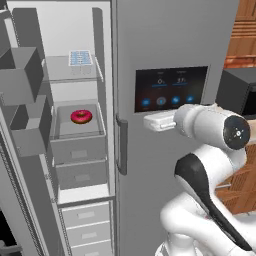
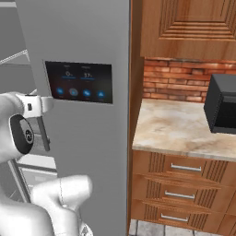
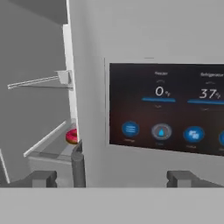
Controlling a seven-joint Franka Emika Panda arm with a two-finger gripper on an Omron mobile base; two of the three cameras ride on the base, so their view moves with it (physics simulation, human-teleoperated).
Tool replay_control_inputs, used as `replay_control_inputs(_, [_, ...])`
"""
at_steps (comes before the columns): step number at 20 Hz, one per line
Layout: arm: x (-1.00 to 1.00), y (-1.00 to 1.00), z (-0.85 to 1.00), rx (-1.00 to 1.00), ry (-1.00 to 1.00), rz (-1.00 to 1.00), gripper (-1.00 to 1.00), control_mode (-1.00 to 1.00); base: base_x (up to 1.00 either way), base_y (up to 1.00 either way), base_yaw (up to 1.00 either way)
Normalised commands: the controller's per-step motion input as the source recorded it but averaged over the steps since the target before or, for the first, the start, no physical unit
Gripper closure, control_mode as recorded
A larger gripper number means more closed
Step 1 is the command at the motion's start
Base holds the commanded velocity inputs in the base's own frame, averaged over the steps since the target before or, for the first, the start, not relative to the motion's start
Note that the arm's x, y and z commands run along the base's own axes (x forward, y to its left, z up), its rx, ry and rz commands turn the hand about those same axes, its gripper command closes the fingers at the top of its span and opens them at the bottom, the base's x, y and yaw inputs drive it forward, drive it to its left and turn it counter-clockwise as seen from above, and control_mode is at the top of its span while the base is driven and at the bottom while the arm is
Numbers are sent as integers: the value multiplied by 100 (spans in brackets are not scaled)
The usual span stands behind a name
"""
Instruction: Open the freezer door, pick up the ice cube tray from the freezer, and place it on the dining counter.
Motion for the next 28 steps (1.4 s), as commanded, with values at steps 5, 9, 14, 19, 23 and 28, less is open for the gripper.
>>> replay_control_inputs(5, [-44,-76,42,0,19,-13,-100,-100,0,0,0])
replay_control_inputs(9, [-65,-12,10,0,18,-14,-100,-100,0,0,0])
replay_control_inputs(14, [-45,-28,-8,2,7,-4,-100,-100,0,0,0])
replay_control_inputs(19, [-4,-43,-19,3,0,2,-100,-100,0,0,0])
replay_control_inputs(23, [0,-5,-21,0,0,0,-100,-100,0,0,0])
replay_control_inputs(28, [0,1,-4,0,0,0,-100,100,-2,4,0])
